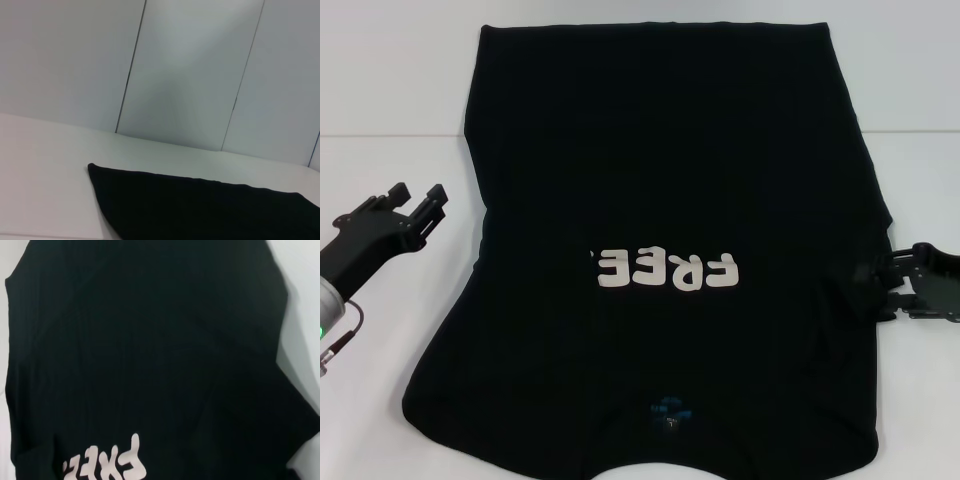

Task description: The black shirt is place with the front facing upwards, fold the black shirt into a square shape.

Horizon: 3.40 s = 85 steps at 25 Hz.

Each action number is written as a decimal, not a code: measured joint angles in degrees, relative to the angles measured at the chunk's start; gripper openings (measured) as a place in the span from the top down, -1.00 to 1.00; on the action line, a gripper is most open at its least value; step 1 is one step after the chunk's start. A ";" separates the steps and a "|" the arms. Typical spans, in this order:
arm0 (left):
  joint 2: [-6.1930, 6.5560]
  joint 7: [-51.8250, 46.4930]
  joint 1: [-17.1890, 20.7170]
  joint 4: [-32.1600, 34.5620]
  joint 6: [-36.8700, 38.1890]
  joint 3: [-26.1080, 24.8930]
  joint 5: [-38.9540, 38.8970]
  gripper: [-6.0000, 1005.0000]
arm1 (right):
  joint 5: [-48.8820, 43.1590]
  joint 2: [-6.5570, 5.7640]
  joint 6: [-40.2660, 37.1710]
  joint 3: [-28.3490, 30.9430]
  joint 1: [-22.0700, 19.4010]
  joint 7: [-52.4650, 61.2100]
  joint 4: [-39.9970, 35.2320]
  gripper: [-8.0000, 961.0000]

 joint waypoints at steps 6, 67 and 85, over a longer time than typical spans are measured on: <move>0.00 0.07 -0.18 0.00 -0.04 0.00 0.00 -0.08 | 0.31 1.16 2.07 0.06 0.45 -1.50 0.11 0.05; -0.09 4.53 -0.81 -2.84 -2.35 0.31 -2.11 -0.08 | 14.98 2.98 15.30 -2.18 7.75 -4.84 5.50 -0.37; 0.00 5.55 -1.10 -3.65 -2.38 0.00 -2.10 -0.08 | 8.09 -1.23 3.37 -6.17 3.61 -3.44 0.57 -0.90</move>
